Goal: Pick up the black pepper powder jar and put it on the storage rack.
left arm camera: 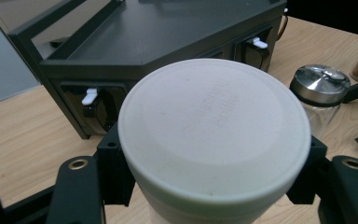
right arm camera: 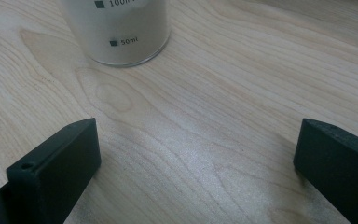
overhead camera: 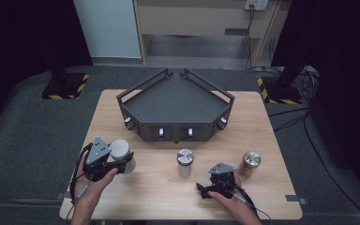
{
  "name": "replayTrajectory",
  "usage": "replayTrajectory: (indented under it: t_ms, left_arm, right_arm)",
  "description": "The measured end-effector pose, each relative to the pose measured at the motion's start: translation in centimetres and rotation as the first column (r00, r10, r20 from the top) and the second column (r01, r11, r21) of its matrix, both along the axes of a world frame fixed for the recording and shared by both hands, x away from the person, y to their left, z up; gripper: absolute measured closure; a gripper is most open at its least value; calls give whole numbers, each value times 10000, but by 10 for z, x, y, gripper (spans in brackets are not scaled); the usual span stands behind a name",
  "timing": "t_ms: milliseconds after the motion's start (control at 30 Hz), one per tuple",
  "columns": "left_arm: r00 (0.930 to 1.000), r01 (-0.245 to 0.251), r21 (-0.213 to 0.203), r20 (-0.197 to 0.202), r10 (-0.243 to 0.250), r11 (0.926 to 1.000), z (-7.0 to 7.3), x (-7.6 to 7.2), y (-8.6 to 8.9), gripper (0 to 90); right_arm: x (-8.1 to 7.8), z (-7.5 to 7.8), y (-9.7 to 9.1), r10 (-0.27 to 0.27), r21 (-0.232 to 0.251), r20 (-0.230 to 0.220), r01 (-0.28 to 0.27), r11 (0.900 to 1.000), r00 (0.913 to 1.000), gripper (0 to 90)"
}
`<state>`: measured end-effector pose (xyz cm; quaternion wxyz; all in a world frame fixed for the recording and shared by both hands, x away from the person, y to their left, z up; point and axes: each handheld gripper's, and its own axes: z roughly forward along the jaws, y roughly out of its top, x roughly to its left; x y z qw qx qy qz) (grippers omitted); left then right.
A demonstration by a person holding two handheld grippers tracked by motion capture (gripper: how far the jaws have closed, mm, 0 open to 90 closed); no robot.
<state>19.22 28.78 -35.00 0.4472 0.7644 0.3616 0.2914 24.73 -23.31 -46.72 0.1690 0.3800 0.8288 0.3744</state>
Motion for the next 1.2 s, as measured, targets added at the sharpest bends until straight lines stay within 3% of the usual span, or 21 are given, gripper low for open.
replayTrajectory:
  t_ms: [100, 300, 500, 1200]
  left_arm:
    - [9999, 157, -102, 19, -157, 9998, 6, 3, 0, 326]
    - [9986, 534, 182, 29, -534, 9984, 14, 10, -4, 326]
    - [9958, 907, 142, -109, -906, 9958, 18, 22, -2, 326]
    - [9854, 1700, 231, -152, -1697, 9852, 44, 57, -10, 326]
  right_arm:
    - [0, 0, 0, -1, 0, -1, 1, 10000, 10000, 5]
    - [0, 0, 0, -1, 0, 0, 1, 10000, 10000, 5]
    - [0, 0, 0, 0, -3, 1, 0, 10000, 10000, 5]
    - [0, 0, 0, 1, -6, 0, -1, 10000, 10000, 5]
